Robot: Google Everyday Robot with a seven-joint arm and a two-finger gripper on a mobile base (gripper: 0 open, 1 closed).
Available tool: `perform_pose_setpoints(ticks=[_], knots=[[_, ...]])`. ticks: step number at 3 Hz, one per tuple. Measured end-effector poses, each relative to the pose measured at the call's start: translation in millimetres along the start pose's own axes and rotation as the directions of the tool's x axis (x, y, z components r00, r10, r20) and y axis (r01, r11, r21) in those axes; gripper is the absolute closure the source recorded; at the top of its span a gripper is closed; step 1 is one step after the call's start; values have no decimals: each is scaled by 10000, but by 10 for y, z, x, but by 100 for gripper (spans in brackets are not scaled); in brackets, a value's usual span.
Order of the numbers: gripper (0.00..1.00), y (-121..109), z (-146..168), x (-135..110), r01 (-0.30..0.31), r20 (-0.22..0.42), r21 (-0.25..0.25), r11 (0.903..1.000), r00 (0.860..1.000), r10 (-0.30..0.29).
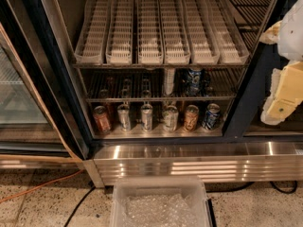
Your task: Pick coke can from middle shelf of fridge
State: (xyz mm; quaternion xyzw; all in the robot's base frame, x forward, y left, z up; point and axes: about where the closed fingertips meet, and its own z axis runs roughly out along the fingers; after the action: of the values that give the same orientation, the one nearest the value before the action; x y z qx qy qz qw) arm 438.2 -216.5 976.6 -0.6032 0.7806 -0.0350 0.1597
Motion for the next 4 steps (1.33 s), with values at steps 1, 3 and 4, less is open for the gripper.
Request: perform_pose_setpoints(ticks=[1, 3, 4], knots=[[0, 3, 16, -5, -45, -15, 79, 10000, 10000, 45], [0, 184, 747, 139, -355, -353, -413, 9985, 9988, 341], [0, 249, 1478, 298, -320, -286, -555, 9979, 9991, 304]])
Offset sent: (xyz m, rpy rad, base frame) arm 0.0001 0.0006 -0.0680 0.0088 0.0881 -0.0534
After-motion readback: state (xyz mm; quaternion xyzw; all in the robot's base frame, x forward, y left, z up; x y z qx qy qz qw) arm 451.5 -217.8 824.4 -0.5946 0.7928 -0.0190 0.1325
